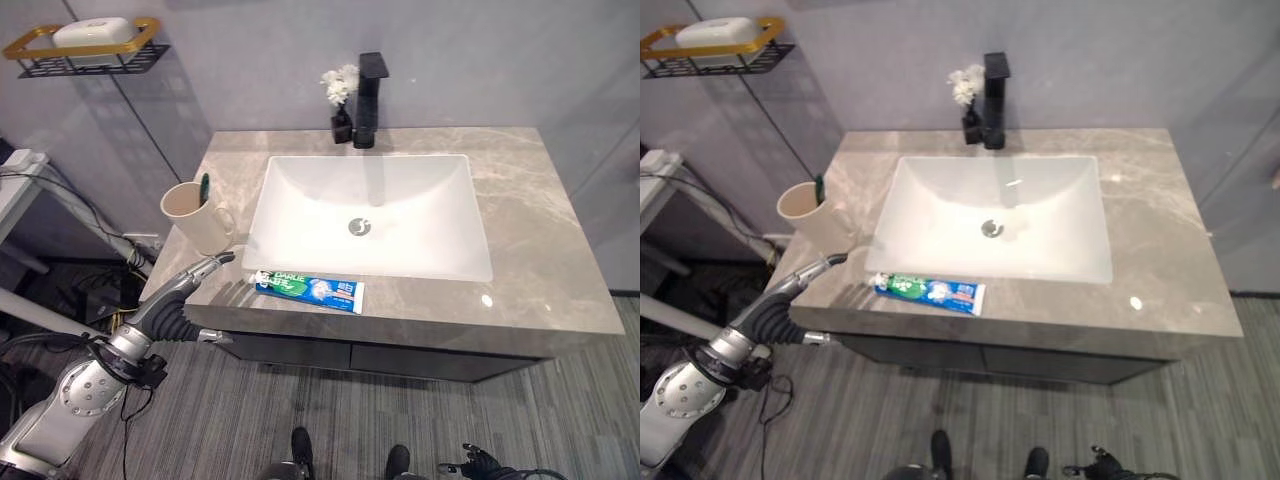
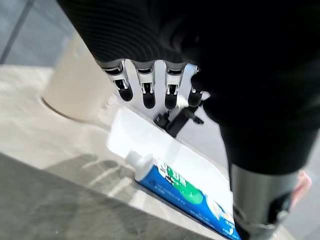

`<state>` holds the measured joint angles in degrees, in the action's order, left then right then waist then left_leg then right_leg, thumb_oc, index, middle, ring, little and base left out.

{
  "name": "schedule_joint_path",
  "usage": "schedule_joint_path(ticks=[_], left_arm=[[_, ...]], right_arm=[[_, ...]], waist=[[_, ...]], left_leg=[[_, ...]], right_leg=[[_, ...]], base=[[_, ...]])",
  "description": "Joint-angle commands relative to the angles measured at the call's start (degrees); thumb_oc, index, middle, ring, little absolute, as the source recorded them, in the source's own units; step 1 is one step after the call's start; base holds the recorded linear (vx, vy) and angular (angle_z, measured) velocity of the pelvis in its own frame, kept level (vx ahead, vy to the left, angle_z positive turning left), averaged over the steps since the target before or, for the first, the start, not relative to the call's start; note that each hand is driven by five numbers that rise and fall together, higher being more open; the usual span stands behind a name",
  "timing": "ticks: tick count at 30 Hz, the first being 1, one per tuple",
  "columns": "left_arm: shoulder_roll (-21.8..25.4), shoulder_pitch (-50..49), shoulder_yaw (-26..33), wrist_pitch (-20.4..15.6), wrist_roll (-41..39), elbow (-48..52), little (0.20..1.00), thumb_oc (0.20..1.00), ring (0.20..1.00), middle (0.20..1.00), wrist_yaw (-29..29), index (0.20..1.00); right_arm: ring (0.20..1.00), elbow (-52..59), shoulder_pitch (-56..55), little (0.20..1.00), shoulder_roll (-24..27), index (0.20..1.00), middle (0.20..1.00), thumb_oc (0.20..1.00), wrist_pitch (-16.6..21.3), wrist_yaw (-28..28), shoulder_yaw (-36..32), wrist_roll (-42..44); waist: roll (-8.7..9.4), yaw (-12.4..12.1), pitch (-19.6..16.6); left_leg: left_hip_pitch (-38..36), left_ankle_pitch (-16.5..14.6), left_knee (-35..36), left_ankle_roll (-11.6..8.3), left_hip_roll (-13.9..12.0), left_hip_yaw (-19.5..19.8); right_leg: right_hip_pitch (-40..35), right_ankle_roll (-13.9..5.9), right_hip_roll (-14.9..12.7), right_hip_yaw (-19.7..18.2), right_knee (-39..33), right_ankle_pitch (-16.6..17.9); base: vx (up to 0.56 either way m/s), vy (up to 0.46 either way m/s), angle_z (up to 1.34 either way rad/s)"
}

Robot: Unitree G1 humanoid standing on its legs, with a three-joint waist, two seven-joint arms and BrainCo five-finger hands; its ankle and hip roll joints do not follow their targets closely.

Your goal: Put brush and paste in cup on sink, flatten towel.

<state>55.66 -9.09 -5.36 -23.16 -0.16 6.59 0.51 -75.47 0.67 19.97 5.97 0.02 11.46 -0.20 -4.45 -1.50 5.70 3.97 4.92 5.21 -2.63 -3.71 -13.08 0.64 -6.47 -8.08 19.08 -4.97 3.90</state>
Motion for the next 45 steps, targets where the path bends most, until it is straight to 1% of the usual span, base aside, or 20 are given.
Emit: schedule_joint_path(ticks=[1,4,5,7,33,34,35,36,39,45], left_arm=[[-1.27,4.62,1.87,-1.30,0.43,-0.19,1.000,1.000,1.000,1.000,-0.99,1.000],[-1.27,4.62,1.87,-1.30,0.43,-0.20,1.000,1.000,1.000,1.000,-0.99,1.000],[-1.35,4.84,1.48,-1.29,0.61,-0.58,1.000,1.000,1.000,1.000,-0.82,1.000],[-1.66,5.20,1.09,-1.33,0.37,-1.11,1.000,1.000,1.000,1.000,-0.83,1.000],[-1.66,5.24,1.05,-1.34,0.37,-1.13,1.000,1.000,1.000,1.000,-0.84,1.000],[-2.11,5.36,0.85,-1.20,0.14,-1.67,1.000,1.000,1.000,1.000,-0.89,1.000],[-11.69,5.77,-1.85,4.54,-1.13,-16.05,1.000,1.000,1.000,1.000,0.62,1.000],[-11.97,6.62,-2.38,4.59,0.39,-16.88,1.000,1.000,1.000,1.000,-0.12,1.000],[-12.47,8.62,-3.13,5.09,5.78,-19.04,1.000,1.000,1.000,1.000,-2.37,1.000],[-12.12,10.52,-4.13,5.40,10.43,-19.82,1.000,1.000,1.000,1.000,-3.73,1.000]], right_arm=[[1.000,-0.81,1.52,1.000,-0.38,1.000,1.000,1.000,0.29,-1.09,0.18,1.48],[1.000,-0.81,1.52,1.000,-0.38,1.000,1.000,1.000,0.29,-1.09,0.18,1.48],[1.000,-1.04,1.33,1.000,-0.62,1.000,1.000,1.000,0.28,-1.12,0.03,1.67],[1.000,-1.25,1.04,1.000,-0.80,1.000,1.000,1.000,0.23,-0.95,-0.17,1.76],[1.000,-1.25,1.04,1.000,-0.80,1.000,1.000,1.000,0.23,-0.95,-0.19,1.76],[1.000,-1.45,0.99,1.000,-0.98,1.000,1.000,1.000,0.23,-0.92,-0.18,1.83],[1.000,-1.96,0.67,1.000,0.93,1.000,1.000,1.000,-0.19,-2.03,-3.12,1.59],[1.000,-1.90,0.70,1.000,1.15,1.000,1.000,1.000,-0.23,-2.07,-3.28,1.53],[1.000,-1.59,0.88,1.000,1.03,1.000,1.000,1.000,-0.12,-2.39,-3.06,1.52],[1.000,-1.16,0.95,1.000,1.02,1.000,1.000,1.000,-0.17,-2.75,-2.99,1.74]], waist=[[1.22,0.67,1.51],[1.22,0.67,1.51],[1.21,1.18,1.43],[1.26,1.43,1.37],[1.26,1.38,1.37],[1.29,1.69,1.31],[-0.32,5.07,2.43],[-0.58,5.03,2.38],[-0.61,5.31,2.55],[-0.84,5.51,2.89]], left_leg=[[-1.77,-1.67,-0.47,-1.97,-0.71,1.16],[-1.77,-1.67,-0.47,-1.97,-0.71,1.16],[-1.96,-1.76,-0.43,-1.95,-0.74,0.81],[-2.12,-1.88,-0.40,-1.92,-0.76,0.40],[-2.13,-1.88,-0.40,-1.92,-0.76,0.36],[-2.17,-1.91,-0.36,-1.91,-0.75,0.18],[-3.00,-2.35,-0.21,-2.00,-0.95,-1.73],[-2.74,-2.22,-0.21,-2.02,-1.04,-1.69],[-2.62,-2.24,-0.21,-2.09,-1.15,-1.79],[-2.45,-2.13,-0.21,-2.17,-1.29,-1.87]], right_leg=[[-0.87,-6.15,-4.36,-1.54,0.80,2.37],[-0.87,-6.15,-4.36,-1.54,0.80,2.37],[-0.75,-6.20,-4.33,-1.87,0.67,2.47],[-0.60,-6.27,-4.35,-2.27,0.59,2.66],[-0.58,-6.27,-4.35,-2.31,0.59,2.66],[-0.43,-6.29,-4.35,-2.64,0.56,2.75],[0.79,-6.02,-3.97,-4.75,0.54,2.85],[1.06,-5.92,-3.86,-4.72,0.51,2.97],[1.31,-5.85,-3.77,-4.73,0.51,2.86],[1.58,-5.82,-3.66,-4.86,0.59,2.79]], base=[[0.00,0.000,-0.13],[0.00,0.000,-0.02],[0.00,0.000,0.00],[0.00,0.005,-0.03],[0.00,0.000,-0.02],[0.18,0.051,0.00],[0.17,0.044,-0.02],[0.17,0.029,-0.10],[0.00,-0.014,-0.32],[0.00,-0.002,-0.03]])
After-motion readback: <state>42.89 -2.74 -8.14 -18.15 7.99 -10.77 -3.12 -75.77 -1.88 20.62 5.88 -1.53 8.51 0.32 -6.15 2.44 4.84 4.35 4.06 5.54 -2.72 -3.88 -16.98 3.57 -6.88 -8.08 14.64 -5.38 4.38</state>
